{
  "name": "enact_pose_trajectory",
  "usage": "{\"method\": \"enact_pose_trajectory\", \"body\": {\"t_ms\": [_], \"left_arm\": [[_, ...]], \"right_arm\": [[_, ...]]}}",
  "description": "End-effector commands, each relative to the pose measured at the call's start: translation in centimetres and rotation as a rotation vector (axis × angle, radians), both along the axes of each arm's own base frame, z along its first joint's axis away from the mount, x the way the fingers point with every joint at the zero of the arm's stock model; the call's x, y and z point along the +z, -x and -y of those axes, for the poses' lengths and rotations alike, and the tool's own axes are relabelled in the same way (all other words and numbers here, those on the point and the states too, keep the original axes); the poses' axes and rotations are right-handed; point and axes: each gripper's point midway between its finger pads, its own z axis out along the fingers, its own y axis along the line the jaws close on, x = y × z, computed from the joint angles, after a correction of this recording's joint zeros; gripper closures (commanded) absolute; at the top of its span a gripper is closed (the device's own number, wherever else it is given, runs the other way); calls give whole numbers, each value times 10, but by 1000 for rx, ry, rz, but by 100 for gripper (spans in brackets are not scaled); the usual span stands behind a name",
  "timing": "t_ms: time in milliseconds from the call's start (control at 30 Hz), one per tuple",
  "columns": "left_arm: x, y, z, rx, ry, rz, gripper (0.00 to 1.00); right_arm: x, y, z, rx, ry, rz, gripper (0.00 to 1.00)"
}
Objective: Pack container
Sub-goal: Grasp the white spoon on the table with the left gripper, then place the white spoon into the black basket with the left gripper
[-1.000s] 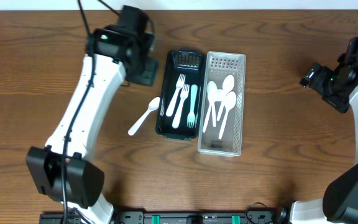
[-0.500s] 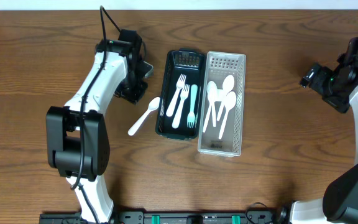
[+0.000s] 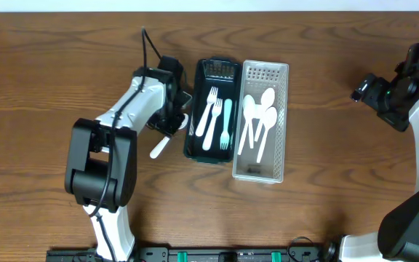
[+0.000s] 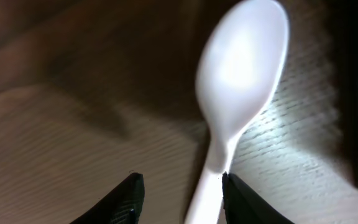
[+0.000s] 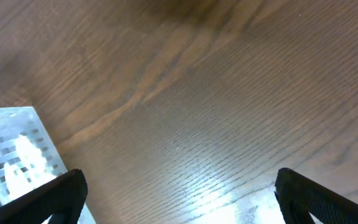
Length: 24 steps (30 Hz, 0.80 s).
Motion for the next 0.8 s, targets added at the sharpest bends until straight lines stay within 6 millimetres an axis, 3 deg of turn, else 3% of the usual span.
{"method": "enact_pose_trajectory", "body": {"t_ms": [0, 367, 400, 500, 533, 667, 767], "left_arm": [[-12, 10, -1, 4, -17, -29, 57], [-21, 10, 2, 25, 14, -15, 57], [-21, 9, 2, 25, 14, -13, 61], [-21, 9, 1, 32, 9, -12, 87], [-21, 9, 1, 33, 6, -13, 91], [-15, 10, -6, 30, -36, -17, 94], [7, 5, -13, 27, -81, -5, 94]], "right_arm": [[-1, 1, 3, 5, 14, -5, 1], [-1, 2, 3, 5, 12, -11, 1], [-1, 2, 3, 5, 12, -11, 1], [-1, 2, 3, 5, 12, -11, 1], [-1, 3, 2, 5, 12, -12, 1], [-2, 3, 2, 5, 12, -12, 1], [-1, 2, 3, 4, 12, -11, 1]]}}
